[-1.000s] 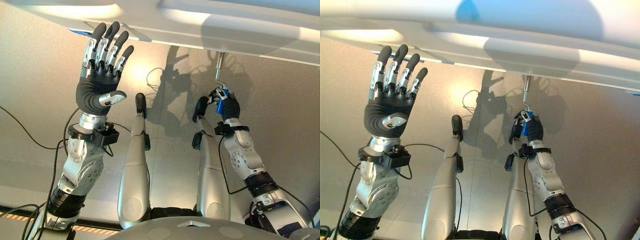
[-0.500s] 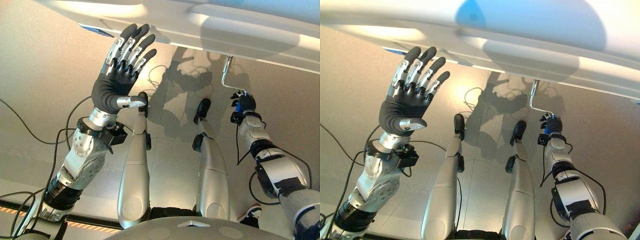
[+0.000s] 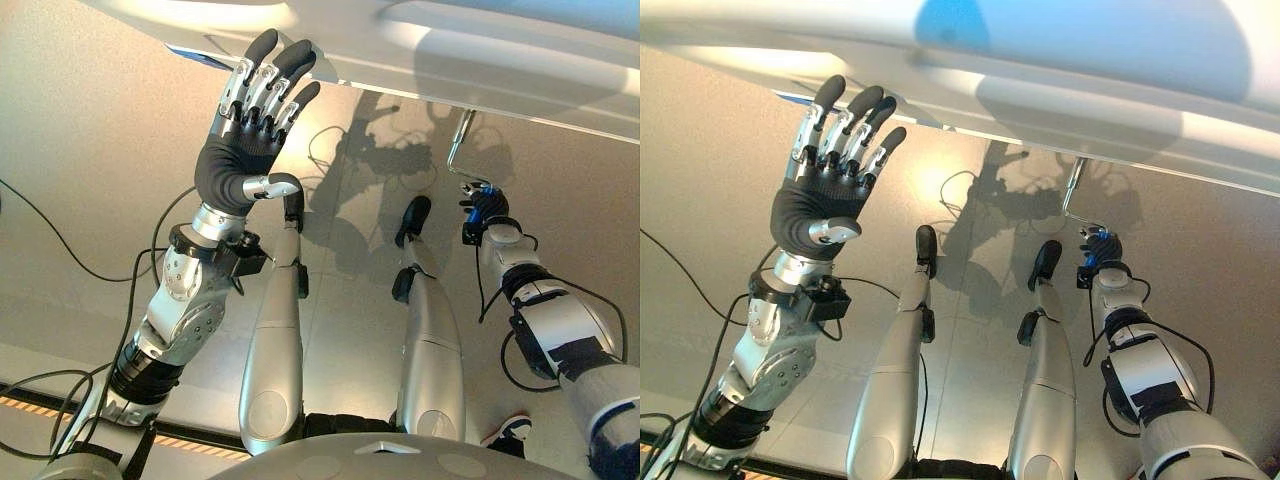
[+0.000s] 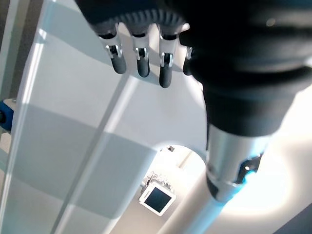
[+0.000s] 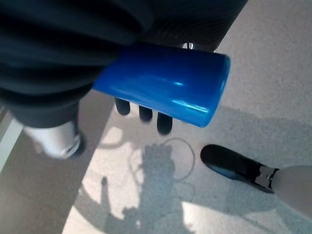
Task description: Raise the hospital bed
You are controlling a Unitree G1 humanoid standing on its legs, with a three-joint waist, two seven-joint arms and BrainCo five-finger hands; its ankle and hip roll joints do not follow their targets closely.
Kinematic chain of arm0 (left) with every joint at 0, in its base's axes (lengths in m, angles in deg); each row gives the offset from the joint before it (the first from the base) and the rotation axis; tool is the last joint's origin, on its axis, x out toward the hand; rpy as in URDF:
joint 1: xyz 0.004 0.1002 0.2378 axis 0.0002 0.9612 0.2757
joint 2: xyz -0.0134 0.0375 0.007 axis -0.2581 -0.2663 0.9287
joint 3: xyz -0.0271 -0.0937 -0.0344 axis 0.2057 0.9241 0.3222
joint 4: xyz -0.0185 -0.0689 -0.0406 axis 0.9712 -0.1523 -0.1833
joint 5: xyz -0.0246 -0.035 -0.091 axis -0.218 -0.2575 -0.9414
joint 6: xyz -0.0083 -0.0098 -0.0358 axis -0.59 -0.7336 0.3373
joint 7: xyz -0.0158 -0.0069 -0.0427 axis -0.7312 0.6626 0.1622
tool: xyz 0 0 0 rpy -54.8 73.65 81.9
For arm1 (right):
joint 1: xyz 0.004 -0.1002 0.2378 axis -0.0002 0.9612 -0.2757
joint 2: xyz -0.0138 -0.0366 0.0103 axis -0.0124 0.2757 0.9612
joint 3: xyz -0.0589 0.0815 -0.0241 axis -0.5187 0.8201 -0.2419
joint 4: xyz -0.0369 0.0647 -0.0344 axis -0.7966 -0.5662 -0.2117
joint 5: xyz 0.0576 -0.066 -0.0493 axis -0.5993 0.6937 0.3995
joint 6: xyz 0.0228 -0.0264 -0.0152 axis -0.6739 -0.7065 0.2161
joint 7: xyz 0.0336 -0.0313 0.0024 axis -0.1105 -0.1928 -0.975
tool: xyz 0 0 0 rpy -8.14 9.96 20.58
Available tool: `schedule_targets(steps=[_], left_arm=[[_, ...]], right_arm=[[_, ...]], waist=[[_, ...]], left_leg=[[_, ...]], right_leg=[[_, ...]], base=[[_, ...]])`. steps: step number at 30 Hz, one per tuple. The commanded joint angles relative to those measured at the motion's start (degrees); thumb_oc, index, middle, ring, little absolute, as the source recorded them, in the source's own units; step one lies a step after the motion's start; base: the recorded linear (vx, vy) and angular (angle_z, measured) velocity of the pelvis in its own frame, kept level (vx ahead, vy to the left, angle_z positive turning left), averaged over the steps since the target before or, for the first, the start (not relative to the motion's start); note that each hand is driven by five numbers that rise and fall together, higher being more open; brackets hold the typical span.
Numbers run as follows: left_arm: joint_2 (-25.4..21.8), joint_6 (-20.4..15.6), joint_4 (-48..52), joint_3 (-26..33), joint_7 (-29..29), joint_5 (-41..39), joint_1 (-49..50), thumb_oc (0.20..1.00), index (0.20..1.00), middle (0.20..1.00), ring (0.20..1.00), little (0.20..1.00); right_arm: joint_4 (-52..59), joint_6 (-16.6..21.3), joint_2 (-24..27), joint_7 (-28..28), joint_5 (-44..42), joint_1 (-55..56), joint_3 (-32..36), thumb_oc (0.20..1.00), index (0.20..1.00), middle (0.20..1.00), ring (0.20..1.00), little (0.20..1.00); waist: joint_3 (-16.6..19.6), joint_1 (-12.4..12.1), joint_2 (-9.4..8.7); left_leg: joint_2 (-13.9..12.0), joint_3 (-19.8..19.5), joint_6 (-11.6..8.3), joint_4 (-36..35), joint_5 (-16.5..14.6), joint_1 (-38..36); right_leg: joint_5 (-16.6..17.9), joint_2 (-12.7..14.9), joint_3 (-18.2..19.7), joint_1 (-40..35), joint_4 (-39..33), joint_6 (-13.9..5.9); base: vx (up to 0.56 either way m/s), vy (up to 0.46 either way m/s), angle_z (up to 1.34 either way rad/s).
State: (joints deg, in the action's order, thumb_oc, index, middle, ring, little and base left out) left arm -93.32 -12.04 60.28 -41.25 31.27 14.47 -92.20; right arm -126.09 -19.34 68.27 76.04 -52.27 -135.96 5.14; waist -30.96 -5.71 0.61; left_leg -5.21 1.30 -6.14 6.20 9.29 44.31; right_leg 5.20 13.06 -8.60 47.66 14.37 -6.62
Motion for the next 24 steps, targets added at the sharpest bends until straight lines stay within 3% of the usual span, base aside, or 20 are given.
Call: schedule_targets(steps=[1, 3, 5, 7, 8, 9, 13, 14, 19, 24], left_arm=[[2.47, -0.98, 2.27, 0.65, 1.19, 4.33, 1.88, 1.0, 1.0, 1.0, 1.0, 1.0], [3.29, -0.71, -0.58, 0.37, 1.58, 4.83, 2.46, 1.0, 1.0, 1.0, 1.0, 1.0], [4.73, -0.01, -10.58, -0.19, 2.07, 5.88, 4.59, 1.0, 1.0, 1.0, 1.0, 1.0], [4.62, -0.4, -17.91, 0.6, 3.45, 10.48, 5.51, 1.0, 1.0, 1.0, 1.0, 1.0], [4.8, -0.57, -27.29, 0.67, 4.98, 15.45, 5.54, 1.0, 1.0, 1.0, 1.0, 1.0], [4.8, -0.61, -27.36, 0.67, 4.98, 15.45, 5.4, 1.0, 1.0, 1.0, 1.0, 1.0], [5.38, 0.52, -47.65, 0.21, 5.72, 22.85, 5.48, 1.0, 1.0, 1.0, 1.0, 1.0], [6.17, 1.57, -57.34, 0.02, 5.81, 27.07, 6.14, 1.0, 1.0, 1.0, 1.0, 1.0], [8.68, 3.89, -71.4, 1.02, 4.58, 33.24, 8.51, 1.0, 1.0, 1.0, 1.0, 1.0], [11.18, 5.97, -85.46, 6.74, 4.03, 37.48, 11.7, 1.0, 1.0, 1.0, 1.0, 1.0]], right_arm=[[2.64, -0.69, -2.2, -0.63, 1.34, 4.98, -1.91, 1.0, 1.0, 1.0, 1.0, 1.0], [3.02, -0.63, -2.84, -0.56, 1.55, 6.45, -1.71, 1.0, 1.0, 1.0, 1.0, 1.0], [3.78, -0.54, -3.99, -0.58, 2.14, 9.94, -0.83, 1.0, 1.0, 1.0, 1.0, 1.0], [4.42, -0.58, -5.06, -0.48, 2.63, 12.69, -0.11, 1.0, 1.0, 1.0, 1.0, 1.0], [4.88, -0.38, -6.09, -0.17, 3.39, 16.03, 0.77, 1.0, 1.0, 1.0, 1.0, 1.0], [4.91, -0.4, -6.07, -0.15, 3.39, 15.95, 0.81, 1.0, 1.0, 1.0, 1.0, 1.0], [5.23, -0.07, -7.66, -0.28, 5.81, 22.46, 2.06, 1.0, 1.0, 1.0, 1.0, 1.0], [5.57, 0.03, -7.57, -0.62, 7.85, 25.43, 2.11, 1.0, 1.0, 1.0, 1.0, 1.0], [3.38, -0.66, -7.1, -2.01, 12.21, 30.82, 2.81, 1.0, 1.0, 1.0, 1.0, 1.0], [1.33, -2.13, -7.81, -4.3, 16.41, 37.26, 4.51, 1.0, 1.0, 1.0, 1.0, 1.0]], waist=[[1.17, 0.06, 3.45], [1.17, 0.22, 3.21], [1.17, 0.63, 2.42], [1.17, 0.86, 1.89], [1.17, 1.21, 1.04], [1.17, 1.22, 1.04], [1.17, 2.61, -0.38], [3.35, 3.45, -0.95], [9.24, 4.44, -1.49], [17.48, 5.34, -1.93]], left_leg=[[-1.48, -0.96, -1.42, 2.87, -3.57, -3.06], [-1.39, -0.99, -1.43, 2.57, -3.48, -4.32], [-1.12, -0.8, -1.41, 1.93, -3.49, -8.51], [-1.25, -0.67, -1.35, 1.28, -3.67, -12.18], [-1.33, -0.31, -1.37, 0.88, -4.0, -16.45], [-1.31, -0.34, -1.35, 0.77, -3.74, -16.29], [-1.67, 0.44, -1.34, -0.92, -4.29, -25.42], [-1.95, 1.24, -1.48, -2.15, -4.49, -28.7], [-2.28, 2.26, -1.49, -4.99, -4.29, -33.71], [-3.0, 3.36, -1.54, -9.14, -3.9, -41.01]], right_leg=[[-2.59, -0.4, -2.13, -4.69, 1.36, -3.13], [-2.46, -0.28, -2.41, -6.25, 0.91, -3.2], [-1.93, -0.02, -2.84, -10.88, -0.41, -3.32], [-1.81, -0.06, -2.97, -14.63, -1.6, -3.38], [-1.63, -0.19, -3.15, -19.29, -2.97, -3.55], [-1.34, -0.2, -3.17, -19.19, -3.18, -3.52], [-0.51, -0.88, -3.22, -29.36, -7.42, -4.04], [-0.01, -1.19, -3.1, -32.66, -9.58, -4.39], [1.23, -1.51, -3.72, -37.31, -13.61, -4.93], [1.26, -2.17, -4.04, -43.37, -16.33, -5.2]], base=[[0.0, 0.0, 0.0], [-0.01, 0.01, 0.02], [-0.03, 0.028, 0.04], [0.02, 0.021, 0.01], [0.02, 0.037, 0.04], [0.0, 0.0, 0.0], [0.06, 0.049, -0.05], [0.09, 0.054, -0.15], [0.1, 0.041, -0.14], [0.09, 0.027, -0.08]])
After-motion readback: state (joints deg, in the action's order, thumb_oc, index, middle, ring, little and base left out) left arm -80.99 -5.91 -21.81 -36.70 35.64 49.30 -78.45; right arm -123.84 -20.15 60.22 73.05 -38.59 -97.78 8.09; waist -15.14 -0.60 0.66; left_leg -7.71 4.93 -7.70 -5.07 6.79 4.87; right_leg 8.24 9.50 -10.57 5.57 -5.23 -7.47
